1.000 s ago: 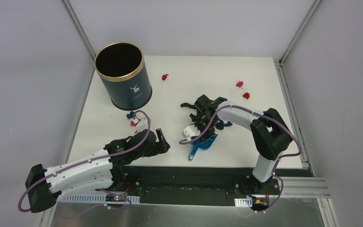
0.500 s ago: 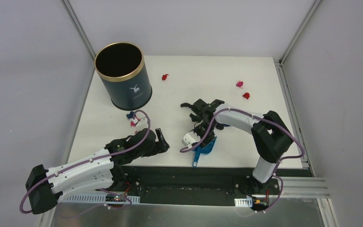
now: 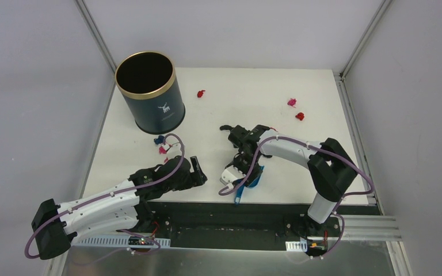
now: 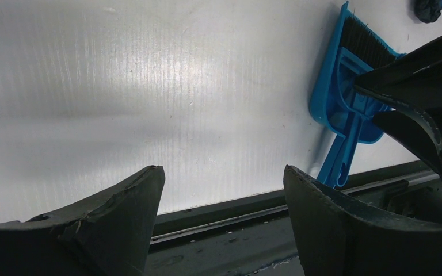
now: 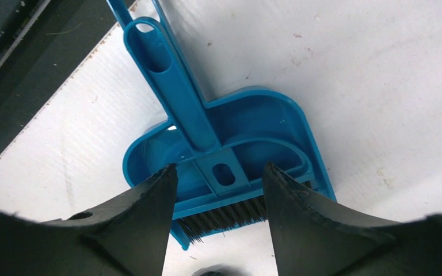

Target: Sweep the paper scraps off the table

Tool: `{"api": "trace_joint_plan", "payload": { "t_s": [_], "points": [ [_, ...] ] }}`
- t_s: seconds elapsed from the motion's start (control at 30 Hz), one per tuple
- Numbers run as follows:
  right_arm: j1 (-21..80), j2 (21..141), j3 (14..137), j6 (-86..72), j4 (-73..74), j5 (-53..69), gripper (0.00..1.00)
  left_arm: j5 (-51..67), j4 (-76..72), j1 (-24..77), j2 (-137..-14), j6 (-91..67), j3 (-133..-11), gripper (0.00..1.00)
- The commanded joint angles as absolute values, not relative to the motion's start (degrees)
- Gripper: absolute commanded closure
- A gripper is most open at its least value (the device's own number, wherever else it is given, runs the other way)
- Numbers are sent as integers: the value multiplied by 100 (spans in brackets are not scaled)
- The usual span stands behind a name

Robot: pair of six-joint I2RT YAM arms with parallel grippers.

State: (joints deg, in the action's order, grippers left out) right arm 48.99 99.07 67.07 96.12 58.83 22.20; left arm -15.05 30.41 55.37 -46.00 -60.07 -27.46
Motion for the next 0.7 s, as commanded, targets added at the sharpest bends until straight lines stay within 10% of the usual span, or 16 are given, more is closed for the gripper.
{"api": "trace_joint_plan", "payload": {
  "t_s": [0.0,0.3,0.67],
  "points": [
    [4944,9975,6936,9791,5668,2136,43,-1526,2821,5480,-4658,-5879,-2817,22],
    [5098,10177,6989,10058,5972,1737,57,-1565,2828,5481,-4634,-5863,-2788,22],
    [5100,10168,6807,10416,6225,1531,46,-1514,2826,5480,-4624,-5862,-2784,21]
  ]
}}
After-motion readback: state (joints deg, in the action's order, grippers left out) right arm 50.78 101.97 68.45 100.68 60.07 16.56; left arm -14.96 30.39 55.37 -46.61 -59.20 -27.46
